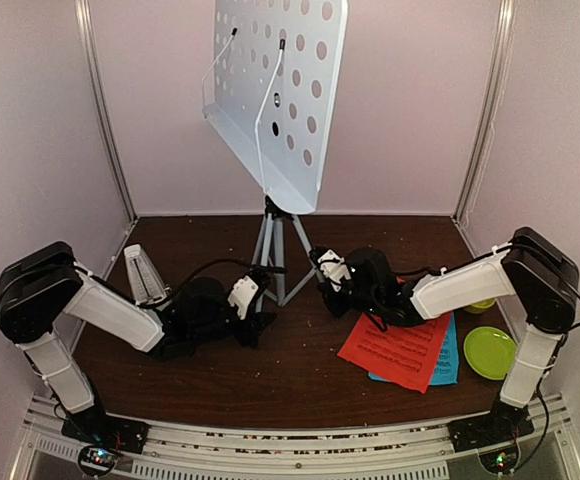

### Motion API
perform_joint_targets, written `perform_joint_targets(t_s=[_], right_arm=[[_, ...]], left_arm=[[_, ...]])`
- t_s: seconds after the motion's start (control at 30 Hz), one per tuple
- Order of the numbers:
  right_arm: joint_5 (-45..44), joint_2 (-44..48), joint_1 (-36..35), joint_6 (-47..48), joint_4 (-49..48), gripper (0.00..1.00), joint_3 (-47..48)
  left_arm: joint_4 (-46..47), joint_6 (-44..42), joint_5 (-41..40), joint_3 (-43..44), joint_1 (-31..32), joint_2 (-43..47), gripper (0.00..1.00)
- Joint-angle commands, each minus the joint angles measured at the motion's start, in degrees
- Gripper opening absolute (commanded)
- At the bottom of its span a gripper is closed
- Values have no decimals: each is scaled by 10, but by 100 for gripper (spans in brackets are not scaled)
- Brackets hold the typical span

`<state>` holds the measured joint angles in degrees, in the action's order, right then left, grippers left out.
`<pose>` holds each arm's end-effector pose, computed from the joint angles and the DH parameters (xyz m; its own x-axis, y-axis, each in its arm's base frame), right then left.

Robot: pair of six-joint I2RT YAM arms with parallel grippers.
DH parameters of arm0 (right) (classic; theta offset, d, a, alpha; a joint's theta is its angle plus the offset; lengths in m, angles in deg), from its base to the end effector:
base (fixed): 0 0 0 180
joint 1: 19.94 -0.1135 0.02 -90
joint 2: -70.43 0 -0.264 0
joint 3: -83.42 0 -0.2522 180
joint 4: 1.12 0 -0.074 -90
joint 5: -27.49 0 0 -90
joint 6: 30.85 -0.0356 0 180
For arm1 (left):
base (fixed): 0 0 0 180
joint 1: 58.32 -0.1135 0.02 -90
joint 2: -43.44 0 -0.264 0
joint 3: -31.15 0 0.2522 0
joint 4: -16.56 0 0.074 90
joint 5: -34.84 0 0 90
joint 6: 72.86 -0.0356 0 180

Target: Set up the instrument practice props

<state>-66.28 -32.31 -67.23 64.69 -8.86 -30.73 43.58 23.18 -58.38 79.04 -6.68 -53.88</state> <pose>0.2565 0.2744 0.1663 -0.2618 -0.4257 -0.8662 -0.7229 0.6811 -0.1162 0.1995 -0.2488 0.1420 -0.3143 0.2278 -0.9216 0.7216 0.6881 -0.0760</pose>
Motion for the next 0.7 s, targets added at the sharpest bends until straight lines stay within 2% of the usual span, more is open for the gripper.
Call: perform_joint_targets(t_s=[0.0, 0.2, 0.4, 0.67], right_arm=[[-31, 22, -4, -49, 10, 0, -28], [-54, 25, 8, -45, 17, 0, -39], [-61, 48, 37, -47, 22, 0, -63], [-53, 70, 63, -54, 50, 0, -86]], left_arm=[[53, 3, -82, -14, -2, 28, 30], [18, -12, -104, -73, -13, 95, 1], [-8, -17, -117, -109, -26, 140, 0], [6, 0, -162, -173, -46, 163, 0]])
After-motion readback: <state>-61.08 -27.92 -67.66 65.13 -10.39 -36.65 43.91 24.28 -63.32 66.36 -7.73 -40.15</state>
